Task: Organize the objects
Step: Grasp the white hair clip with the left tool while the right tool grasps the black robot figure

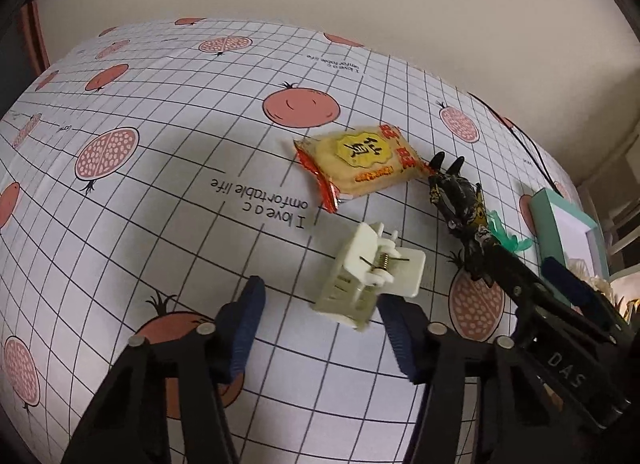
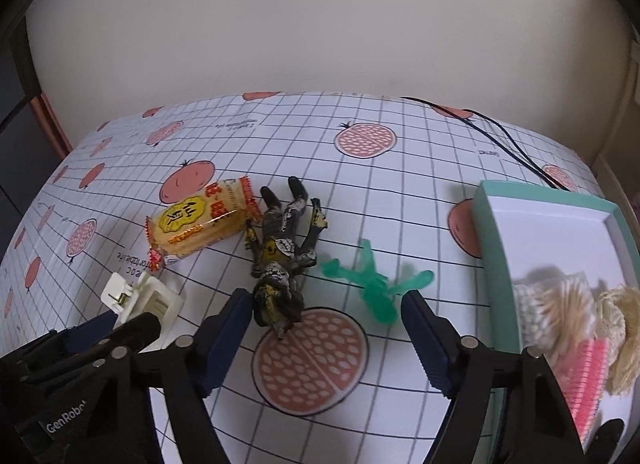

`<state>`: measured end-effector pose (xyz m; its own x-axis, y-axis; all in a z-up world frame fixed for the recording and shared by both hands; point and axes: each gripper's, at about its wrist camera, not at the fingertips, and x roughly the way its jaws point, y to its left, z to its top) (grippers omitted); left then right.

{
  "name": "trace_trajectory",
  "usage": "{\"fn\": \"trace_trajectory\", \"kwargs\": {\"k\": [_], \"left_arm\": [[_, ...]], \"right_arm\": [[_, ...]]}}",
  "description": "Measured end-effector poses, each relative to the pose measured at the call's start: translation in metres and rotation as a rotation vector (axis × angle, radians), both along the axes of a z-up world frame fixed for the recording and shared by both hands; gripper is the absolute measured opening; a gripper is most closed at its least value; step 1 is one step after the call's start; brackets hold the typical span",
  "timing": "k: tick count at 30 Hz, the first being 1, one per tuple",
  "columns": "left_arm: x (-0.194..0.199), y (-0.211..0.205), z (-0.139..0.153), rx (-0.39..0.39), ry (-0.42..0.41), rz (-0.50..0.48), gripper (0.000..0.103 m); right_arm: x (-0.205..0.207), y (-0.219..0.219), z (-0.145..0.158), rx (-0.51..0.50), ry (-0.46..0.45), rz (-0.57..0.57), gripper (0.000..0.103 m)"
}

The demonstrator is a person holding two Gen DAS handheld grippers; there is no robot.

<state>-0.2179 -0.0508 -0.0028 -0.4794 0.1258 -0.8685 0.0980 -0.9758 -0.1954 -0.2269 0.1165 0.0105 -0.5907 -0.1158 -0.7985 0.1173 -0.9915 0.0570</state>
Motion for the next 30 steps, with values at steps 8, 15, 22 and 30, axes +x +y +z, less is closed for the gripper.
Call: {"fn": "trace_trajectory", "kwargs": {"k": [8, 15, 22, 30], "left_arm": [[0.000, -0.006, 0.001, 0.022, 0.020, 0.013, 0.050], [-0.003, -0.009, 0.001, 0.021, 0.030, 0.009, 0.050], [-0.005, -0.009, 0.002, 0.018, 0.037, 0.006, 0.049], [-0.005, -0.003, 0.002, 0.043, 0.025, -0.001, 0.033]], "right_arm": [[-0.009, -0.012, -0.001, -0.002, -0.007, 0.026, 0.059], [-0.015, -0.022, -0.004, 0.000, -0.020, 0.043, 0.038], [-0.009, -0.024, -0.005, 0.011, -0.032, 0.063, 0.032], [0.013, -0.014, -0.003, 0.015, -0.045, 0.051, 0.032]]}}
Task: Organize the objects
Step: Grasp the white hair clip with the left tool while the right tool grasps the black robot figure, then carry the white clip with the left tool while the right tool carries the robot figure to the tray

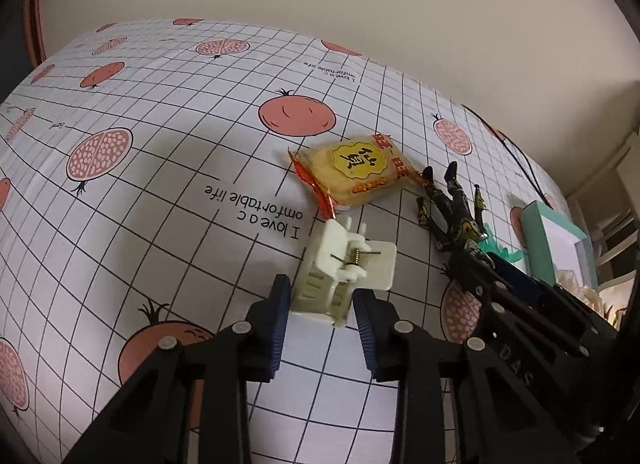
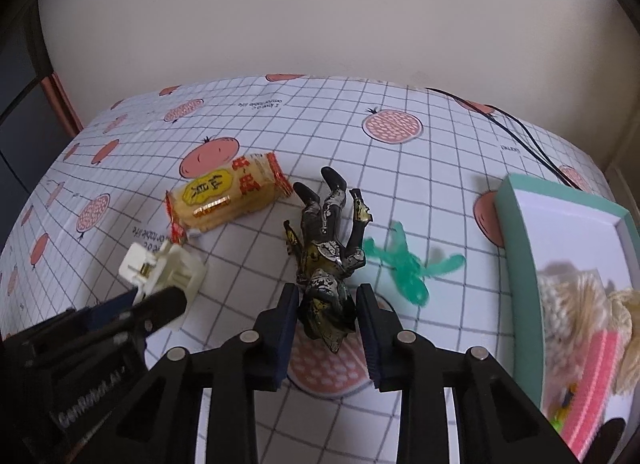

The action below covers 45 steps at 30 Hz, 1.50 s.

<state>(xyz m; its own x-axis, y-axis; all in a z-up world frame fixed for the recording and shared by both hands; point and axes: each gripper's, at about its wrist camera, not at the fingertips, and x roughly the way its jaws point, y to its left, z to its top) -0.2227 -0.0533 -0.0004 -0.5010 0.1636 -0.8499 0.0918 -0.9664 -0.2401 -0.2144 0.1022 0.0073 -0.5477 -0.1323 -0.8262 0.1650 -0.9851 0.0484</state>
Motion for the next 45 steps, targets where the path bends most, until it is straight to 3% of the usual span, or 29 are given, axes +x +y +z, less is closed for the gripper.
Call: {"fn": "trace_trajectory", "kwargs": {"k": [11, 23, 33, 45], "left_arm": [[0.003, 0.007, 0.001, 0.021, -0.027, 0.004, 0.031], [0.015, 0.016, 0.012, -0.027, -0.031, 0.000, 0.031], [0.020, 0.009, 0.013, -0.022, -0.037, 0.048, 0.031], [0.022, 0.019, 0.021, -0.036, 0.016, 0.054, 0.031]], "right_arm": [[0.037, 0.016, 0.009, -0.012, -0.007, -0.003, 0.032], [0.069, 0.030, 0.042, -0.067, 0.039, 0.002, 0.032], [0.075, 0.047, 0.059, -0.157, 0.089, -0.026, 0.032], [0.081, 0.064, 0.077, -0.237, 0.153, -0.052, 0.032]]}}
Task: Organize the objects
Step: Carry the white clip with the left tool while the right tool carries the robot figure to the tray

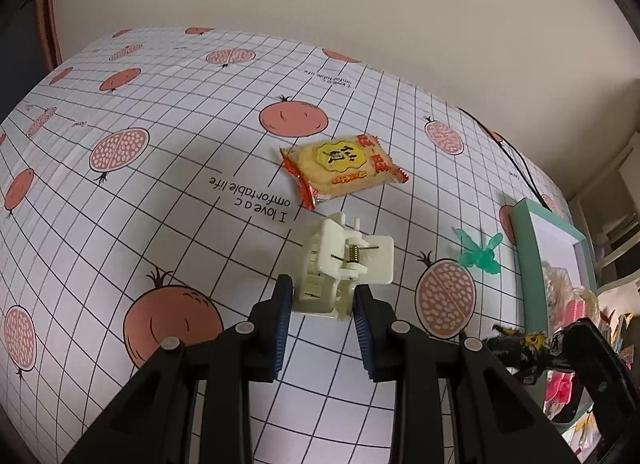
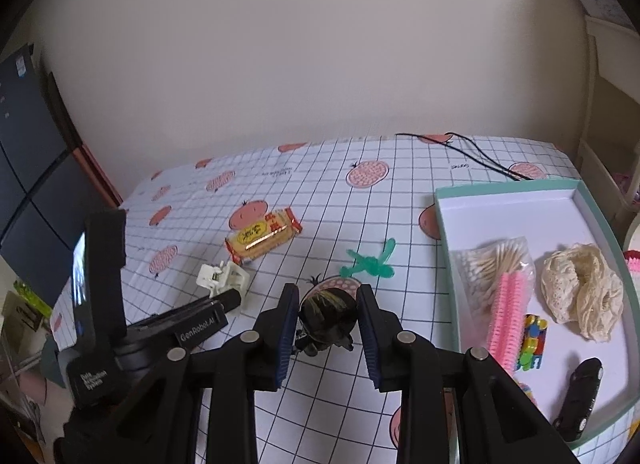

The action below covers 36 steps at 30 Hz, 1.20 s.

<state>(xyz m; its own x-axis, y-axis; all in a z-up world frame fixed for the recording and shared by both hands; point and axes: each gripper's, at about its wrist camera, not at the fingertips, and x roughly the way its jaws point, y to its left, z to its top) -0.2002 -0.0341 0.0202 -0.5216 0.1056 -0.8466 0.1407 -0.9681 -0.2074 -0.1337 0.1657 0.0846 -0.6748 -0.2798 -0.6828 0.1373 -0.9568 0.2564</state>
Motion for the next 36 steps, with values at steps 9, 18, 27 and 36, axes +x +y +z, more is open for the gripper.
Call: {"fn": "trace_trajectory", "kwargs": {"k": [9, 18, 27, 36], "left_arm": [[0.001, 0.013, 0.011, 0.003, 0.035, -0.015, 0.031], [0.005, 0.040, 0.030, 0.020, 0.104, -0.088, 0.031], [0.012, 0.067, 0.036, 0.055, 0.124, -0.125, 0.031], [0.021, 0.109, 0.047, 0.076, 0.153, -0.209, 0.031]], "right_arm": [[0.010, 0.036, 0.022, -0.038, 0.081, -0.072, 0.032], [0.020, 0.099, 0.030, -0.112, 0.116, -0.204, 0.032], [0.026, 0.147, 0.025, -0.135, 0.113, -0.299, 0.032], [0.038, 0.184, 0.015, -0.102, 0.090, -0.374, 0.032]]}}
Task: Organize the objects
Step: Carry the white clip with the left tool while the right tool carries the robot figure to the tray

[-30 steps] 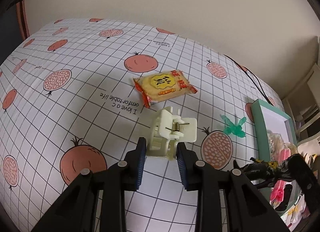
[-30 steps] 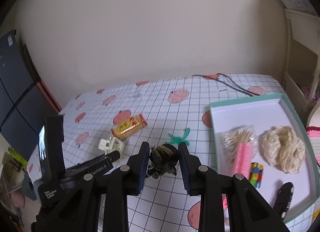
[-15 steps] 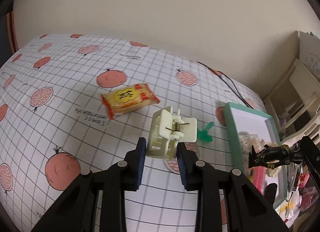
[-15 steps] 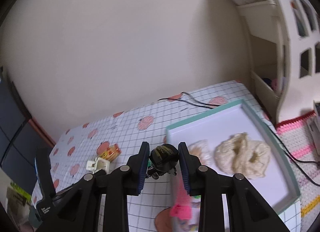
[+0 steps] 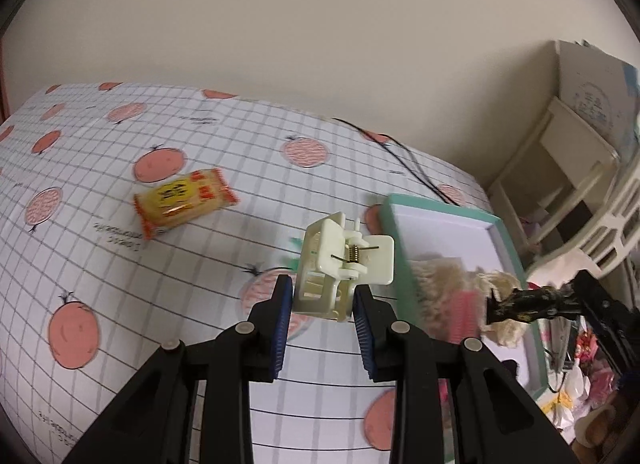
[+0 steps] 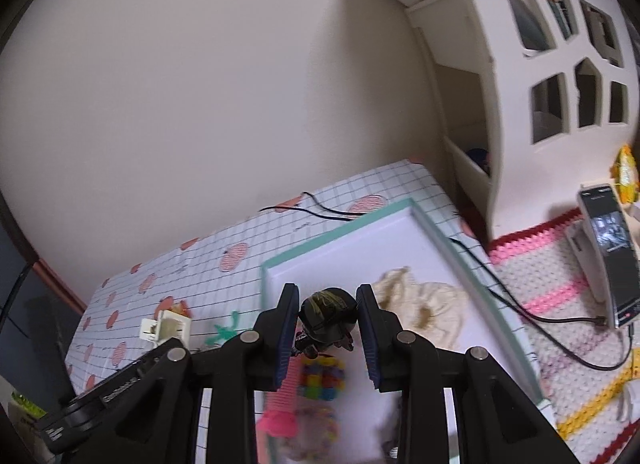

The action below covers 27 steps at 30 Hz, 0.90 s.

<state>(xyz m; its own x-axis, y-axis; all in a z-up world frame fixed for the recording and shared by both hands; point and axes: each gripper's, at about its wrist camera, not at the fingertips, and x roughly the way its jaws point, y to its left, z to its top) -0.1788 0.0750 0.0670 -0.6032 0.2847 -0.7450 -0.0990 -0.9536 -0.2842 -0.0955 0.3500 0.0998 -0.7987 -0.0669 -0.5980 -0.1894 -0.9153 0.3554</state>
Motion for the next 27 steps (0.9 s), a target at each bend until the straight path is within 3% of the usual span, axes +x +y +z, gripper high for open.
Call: {"fn": "trace_trajectory", "kwargs": {"k": [15, 27], "left_arm": [[0.028, 0.087, 0.008, -0.055, 0.050, -0.195, 0.031], [0.045, 0.136, 0.000, -0.124, 0.060, -0.293, 0.031]], "right_arm": [[0.014, 0.049, -0.015, 0.004, -0.029, -0.115, 0.032], [0.009, 0.049, -0.031, 0.032, -0.110, -0.092, 0.032]]}}
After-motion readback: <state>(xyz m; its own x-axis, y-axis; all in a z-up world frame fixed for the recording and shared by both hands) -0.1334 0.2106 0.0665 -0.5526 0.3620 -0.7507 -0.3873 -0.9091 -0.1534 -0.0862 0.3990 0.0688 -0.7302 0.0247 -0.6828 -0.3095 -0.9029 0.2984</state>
